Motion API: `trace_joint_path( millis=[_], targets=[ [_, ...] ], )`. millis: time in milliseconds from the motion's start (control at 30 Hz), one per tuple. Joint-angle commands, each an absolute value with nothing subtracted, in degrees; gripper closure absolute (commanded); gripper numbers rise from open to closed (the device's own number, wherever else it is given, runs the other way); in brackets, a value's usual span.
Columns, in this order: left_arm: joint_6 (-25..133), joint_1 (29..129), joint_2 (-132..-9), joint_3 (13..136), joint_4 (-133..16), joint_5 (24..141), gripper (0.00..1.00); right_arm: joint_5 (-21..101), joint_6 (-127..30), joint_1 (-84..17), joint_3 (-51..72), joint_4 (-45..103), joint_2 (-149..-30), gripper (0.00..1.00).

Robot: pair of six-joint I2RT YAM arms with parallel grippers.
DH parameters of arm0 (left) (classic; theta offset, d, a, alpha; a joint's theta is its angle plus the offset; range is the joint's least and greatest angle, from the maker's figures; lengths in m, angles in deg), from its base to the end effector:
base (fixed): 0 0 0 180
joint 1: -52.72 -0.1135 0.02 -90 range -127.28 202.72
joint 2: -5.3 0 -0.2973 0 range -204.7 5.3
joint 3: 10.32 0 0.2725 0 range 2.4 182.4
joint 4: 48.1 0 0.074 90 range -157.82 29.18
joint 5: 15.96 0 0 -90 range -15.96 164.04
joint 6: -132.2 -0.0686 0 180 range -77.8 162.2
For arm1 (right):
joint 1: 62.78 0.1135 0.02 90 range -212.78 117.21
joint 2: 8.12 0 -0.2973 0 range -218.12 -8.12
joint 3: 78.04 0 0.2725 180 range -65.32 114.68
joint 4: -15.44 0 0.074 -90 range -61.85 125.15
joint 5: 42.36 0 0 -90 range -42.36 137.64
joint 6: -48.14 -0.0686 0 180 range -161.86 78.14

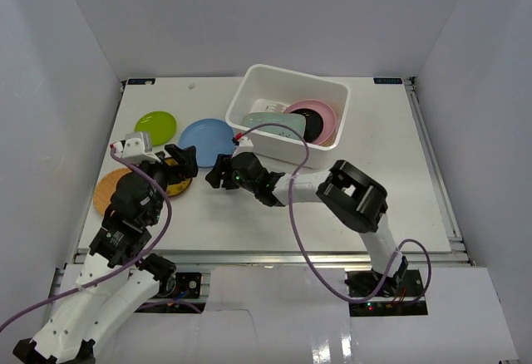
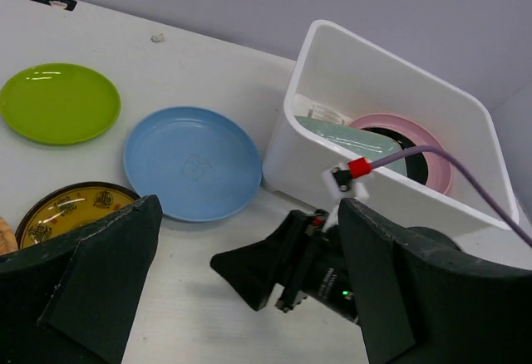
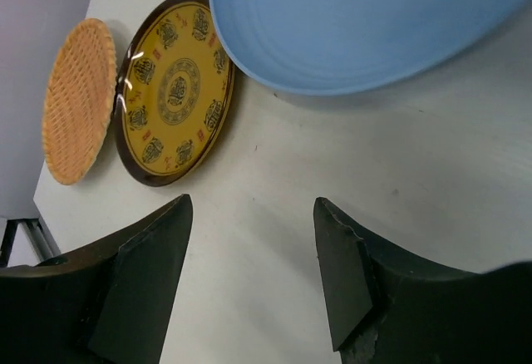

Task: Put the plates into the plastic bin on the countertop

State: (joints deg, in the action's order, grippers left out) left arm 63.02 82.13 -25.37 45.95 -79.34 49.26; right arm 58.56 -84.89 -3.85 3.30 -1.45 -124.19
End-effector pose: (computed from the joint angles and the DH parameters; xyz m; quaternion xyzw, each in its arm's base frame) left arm 0.1410 -0.0465 0.3695 -0.0895 0.7325 -0.1344 0.6613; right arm 0.2739 0.4294 0.1820 -0.0558 0.8045 0.4071 0.4288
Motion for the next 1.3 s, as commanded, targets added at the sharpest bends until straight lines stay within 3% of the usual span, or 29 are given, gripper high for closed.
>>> trace_joint_path(
  millis=[0, 100, 433, 500, 600, 700, 767, 800, 900, 967, 1267],
  targets=[
    [63.6, 81.8, -24.6, 44.4, -78.2, 47.0, 0.02, 55.6, -91.9, -3.0, 13.1, -6.7, -129.0, 0.33],
    [63.6, 81.5, -25.5, 43.9, -78.1, 47.9, 0.02, 53.6, -96.2, -3.0, 18.7, -6.0, -135.5, 0.32],
    [63.6, 78.9, -25.3, 43.4, -76.7, 52.3, 0.02, 53.2, -103.6, -2.1, 27.9, -4.3, -147.9, 0.48],
    [63.6, 78.6, -25.1, 43.3, -76.6, 52.7, 0.02, 53.6, -103.8, -2.1, 28.5, -3.6, -148.8, 0.52],
    [63.5, 78.5, -25.2, 43.3, -76.5, 53.1, 0.02, 54.0, -104.6, -2.1, 28.8, -3.6, -149.6, 0.65],
    [63.9, 78.3, -25.2, 43.3, -76.5, 53.5, 0.02, 54.5, -105.1, -2.0, 28.5, -4.2, -149.6, 0.71],
    [64.1, 78.2, -25.2, 43.2, -76.3, 54.5, 0.02, 54.6, -105.1, -2.1, 29.0, -4.2, -149.8, 0.69],
    [64.1, 77.9, -25.3, 43.2, -76.3, 54.7, 0.02, 54.4, -105.1, -2.1, 29.5, -3.3, -150.3, 0.60],
    [64.2, 77.4, -25.4, 43.0, -76.2, 55.1, 0.02, 54.2, -105.0, -2.1, 31.4, -1.4, -151.4, 0.49],
    [64.3, 77.4, -25.1, 42.9, -76.2, 55.2, 0.02, 54.3, -105.1, -2.0, 30.7, -1.4, -151.8, 0.49],
    [64.4, 76.5, -25.3, 42.8, -76.1, 55.9, 0.02, 56.6, -105.5, -1.9, 25.2, -4.0, -148.5, 0.90]
  ],
)
